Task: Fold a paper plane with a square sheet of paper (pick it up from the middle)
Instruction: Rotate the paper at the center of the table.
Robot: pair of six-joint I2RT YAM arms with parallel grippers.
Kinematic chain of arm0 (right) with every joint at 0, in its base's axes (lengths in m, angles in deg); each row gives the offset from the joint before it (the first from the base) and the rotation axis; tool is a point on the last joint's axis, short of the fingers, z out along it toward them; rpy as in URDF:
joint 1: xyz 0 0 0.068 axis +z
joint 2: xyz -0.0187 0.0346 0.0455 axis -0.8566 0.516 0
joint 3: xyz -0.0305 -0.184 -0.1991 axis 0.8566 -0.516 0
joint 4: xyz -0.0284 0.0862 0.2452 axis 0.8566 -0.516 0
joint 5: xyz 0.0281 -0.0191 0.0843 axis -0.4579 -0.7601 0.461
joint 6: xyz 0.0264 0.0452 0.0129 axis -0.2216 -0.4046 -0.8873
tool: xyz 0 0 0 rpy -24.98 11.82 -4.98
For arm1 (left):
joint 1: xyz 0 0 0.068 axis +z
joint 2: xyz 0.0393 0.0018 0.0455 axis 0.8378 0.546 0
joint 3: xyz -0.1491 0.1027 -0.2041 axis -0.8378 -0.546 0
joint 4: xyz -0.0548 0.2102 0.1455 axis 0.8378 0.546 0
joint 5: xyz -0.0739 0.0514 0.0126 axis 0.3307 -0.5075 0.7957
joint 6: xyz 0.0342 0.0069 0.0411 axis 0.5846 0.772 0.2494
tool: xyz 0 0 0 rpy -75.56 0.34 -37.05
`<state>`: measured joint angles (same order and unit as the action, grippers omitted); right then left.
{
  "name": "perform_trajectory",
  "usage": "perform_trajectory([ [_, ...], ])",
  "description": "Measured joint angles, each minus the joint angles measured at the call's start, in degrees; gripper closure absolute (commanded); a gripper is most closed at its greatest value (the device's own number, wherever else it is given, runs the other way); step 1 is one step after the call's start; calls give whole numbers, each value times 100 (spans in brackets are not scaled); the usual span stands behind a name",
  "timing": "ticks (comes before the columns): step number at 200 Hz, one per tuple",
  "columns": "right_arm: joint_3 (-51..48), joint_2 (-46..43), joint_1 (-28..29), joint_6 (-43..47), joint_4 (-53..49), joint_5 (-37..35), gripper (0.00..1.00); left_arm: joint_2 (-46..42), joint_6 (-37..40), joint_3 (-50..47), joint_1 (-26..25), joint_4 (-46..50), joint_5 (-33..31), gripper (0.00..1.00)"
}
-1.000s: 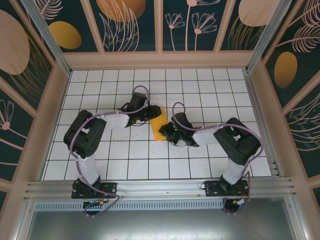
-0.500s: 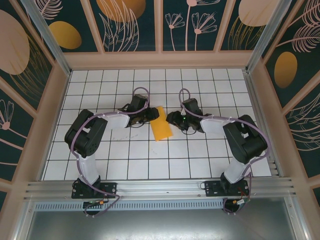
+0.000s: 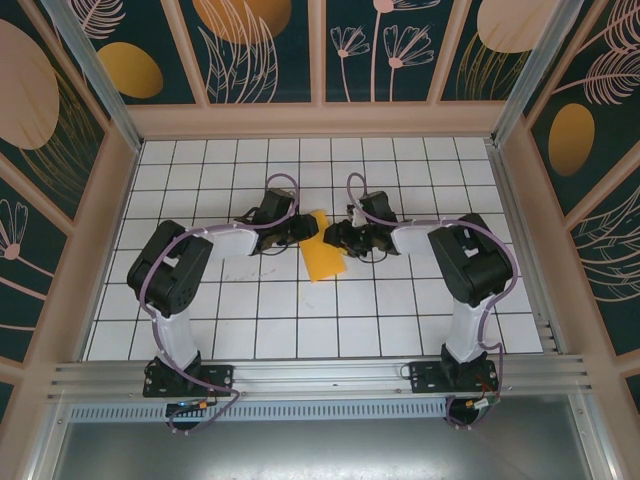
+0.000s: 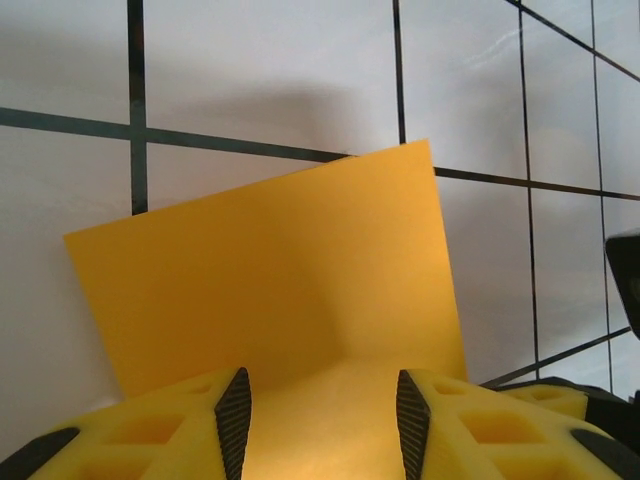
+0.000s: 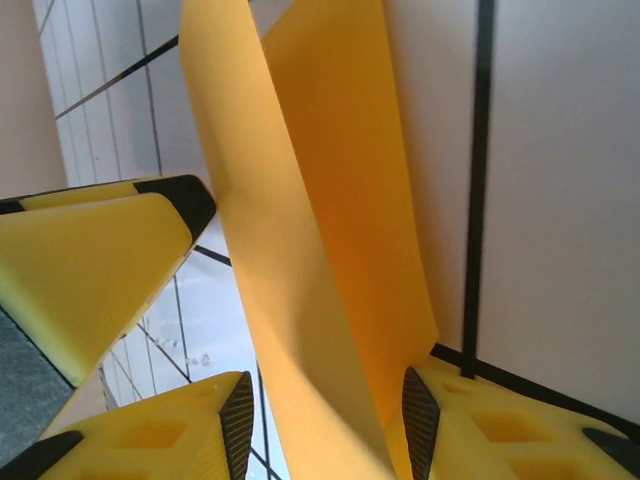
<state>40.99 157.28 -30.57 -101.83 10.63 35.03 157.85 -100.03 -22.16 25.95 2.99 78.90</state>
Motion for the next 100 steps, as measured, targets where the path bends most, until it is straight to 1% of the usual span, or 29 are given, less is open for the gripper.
perform_trajectory([
  [19,175,120,-63,136,2,160,62,-140,31,-50,0,0,2,53],
  [35,321,254,-122,216,-2,254,70,-321,57,-114,0,-2,0,52],
  [42,367,321,-142,254,7,299,76,-413,74,-140,0,-2,0,51],
  [51,411,407,-164,291,13,352,78,-549,94,-223,0,-48,2,50],
  [62,422,479,-179,280,20,402,84,-728,116,-356,0,-83,0,50],
  [82,415,507,-179,223,46,426,89,-1062,142,-654,0,-162,15,49],
  [100,229,428,-177,28,382,396,93,-1329,140,-951,0,-256,50,48],
])
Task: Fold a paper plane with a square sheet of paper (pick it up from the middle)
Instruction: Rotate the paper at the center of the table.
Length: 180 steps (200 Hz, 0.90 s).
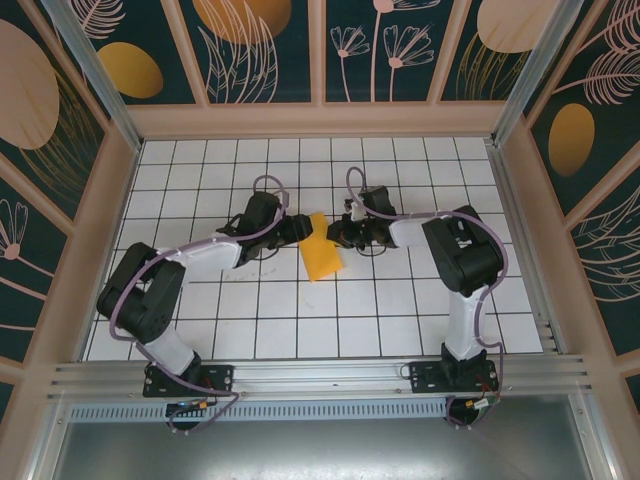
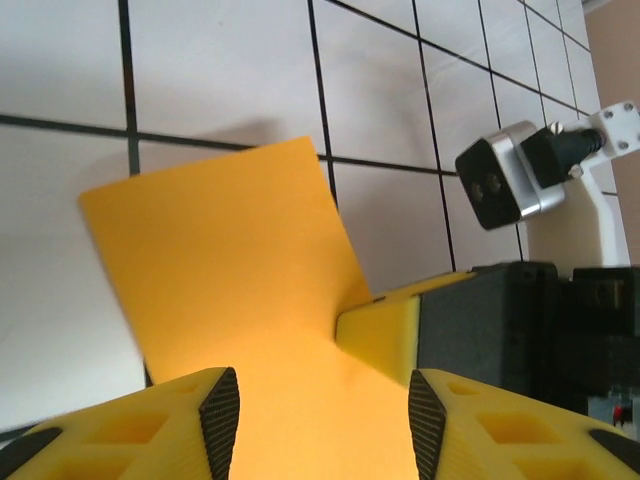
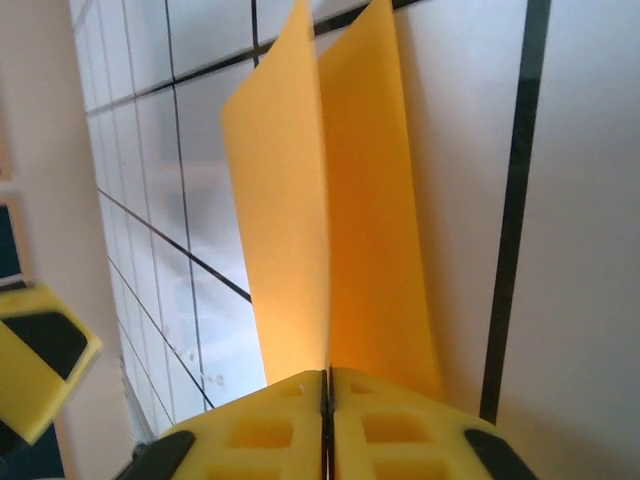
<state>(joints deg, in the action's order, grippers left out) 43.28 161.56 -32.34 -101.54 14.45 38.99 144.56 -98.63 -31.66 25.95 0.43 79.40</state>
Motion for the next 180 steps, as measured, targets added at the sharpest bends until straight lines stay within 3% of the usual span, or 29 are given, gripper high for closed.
perform_trajectory([
  [43,-979,-518,160,-986,988,-424,94,-481,0,-645,0,-286,90,45],
  [93,-1810,-1248,772,-2306,1453,-1838,91,-909,192,-1040,-50,-468,190,43],
  [111,-1917,-1410,901,-2621,1462,-2138,86,-1034,326,-1113,-125,-507,188,43],
  [128,-1915,-1443,874,-2671,1491,-2199,75,-1152,501,-1193,-210,-505,186,41],
  [180,-1355,-1399,531,-2109,1244,-1436,71,-1235,1200,-1211,-664,-282,-59,38],
])
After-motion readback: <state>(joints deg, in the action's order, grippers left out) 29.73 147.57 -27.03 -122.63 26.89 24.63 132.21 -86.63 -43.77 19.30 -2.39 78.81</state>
